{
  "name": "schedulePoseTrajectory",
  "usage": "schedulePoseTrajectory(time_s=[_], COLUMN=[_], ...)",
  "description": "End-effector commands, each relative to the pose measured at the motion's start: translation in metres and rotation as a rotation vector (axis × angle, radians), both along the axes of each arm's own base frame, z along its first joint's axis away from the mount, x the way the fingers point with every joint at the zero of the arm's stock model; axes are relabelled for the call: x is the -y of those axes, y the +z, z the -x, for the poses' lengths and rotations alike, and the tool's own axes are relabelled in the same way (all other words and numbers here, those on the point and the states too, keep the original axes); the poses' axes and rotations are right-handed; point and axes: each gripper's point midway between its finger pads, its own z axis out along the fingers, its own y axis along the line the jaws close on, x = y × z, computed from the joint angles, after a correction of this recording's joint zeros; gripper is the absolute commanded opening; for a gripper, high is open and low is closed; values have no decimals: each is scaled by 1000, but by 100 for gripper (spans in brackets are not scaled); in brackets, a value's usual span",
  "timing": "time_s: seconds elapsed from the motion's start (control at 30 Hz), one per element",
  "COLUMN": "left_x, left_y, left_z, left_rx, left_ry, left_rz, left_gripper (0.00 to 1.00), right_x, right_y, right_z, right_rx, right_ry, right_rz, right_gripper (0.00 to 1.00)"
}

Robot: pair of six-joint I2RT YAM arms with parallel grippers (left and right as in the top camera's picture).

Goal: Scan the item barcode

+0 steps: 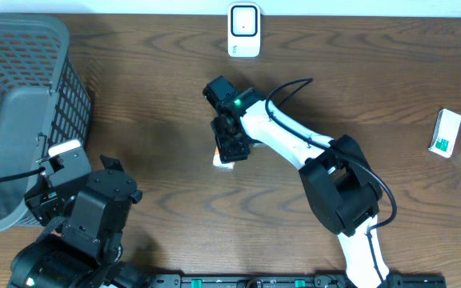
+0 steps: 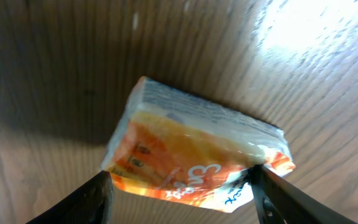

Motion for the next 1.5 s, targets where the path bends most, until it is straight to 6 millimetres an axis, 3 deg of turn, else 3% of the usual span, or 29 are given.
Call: schedulePoseTrajectory(time_s=[0.0, 0.17, 0.33, 0.43, 0.63, 0.73, 0.8, 0.87, 0.93, 1.17, 1.33, 1.47], left_x=[-3, -3, -3, -3, -3, -3, -3, -3, -3, -3, -3, -3], left_y=[3, 3, 3, 3, 3, 3, 3, 3, 3, 3, 3, 3], left_z=[1, 1, 1, 1, 1, 1, 1, 1, 1, 1, 1, 1], left_rx=[5, 5, 5, 5, 5, 5, 5, 5, 5, 5, 5, 5], left_ry=[10, 10, 10, 10, 10, 10, 10, 10, 10, 10, 10, 10], left_rz=[-10, -10, -10, -10, -10, -10, -10, -10, -10, -10, -10, -10], left_gripper=[97, 97, 97, 97, 97, 97, 97, 97, 97, 97, 97, 97], right_x=[-1, -3, 13, 23, 46, 75, 97, 111, 111, 79, 75, 77], right_y=[-38, -49, -45, -45, -46, -45, -42, -38, -32, 21, 59, 73], right_z=[8, 13, 21, 12, 4, 8, 10, 12, 13, -1, -4, 5], right_rx=[-84, -122, -122, -27, 97, 64, 9, -40, -40, 164, 258, 248], right_ry=[-14, -10, 80, 338, 968, 1250, 1335, 1364, 1375, 1337, 1318, 1272], right_rz=[9, -4, 61, 91, 126, 226, 319, 384, 381, 281, 276, 250], right_gripper=[67, 65, 60, 61, 73, 79, 81, 86, 89, 99, 99, 99])
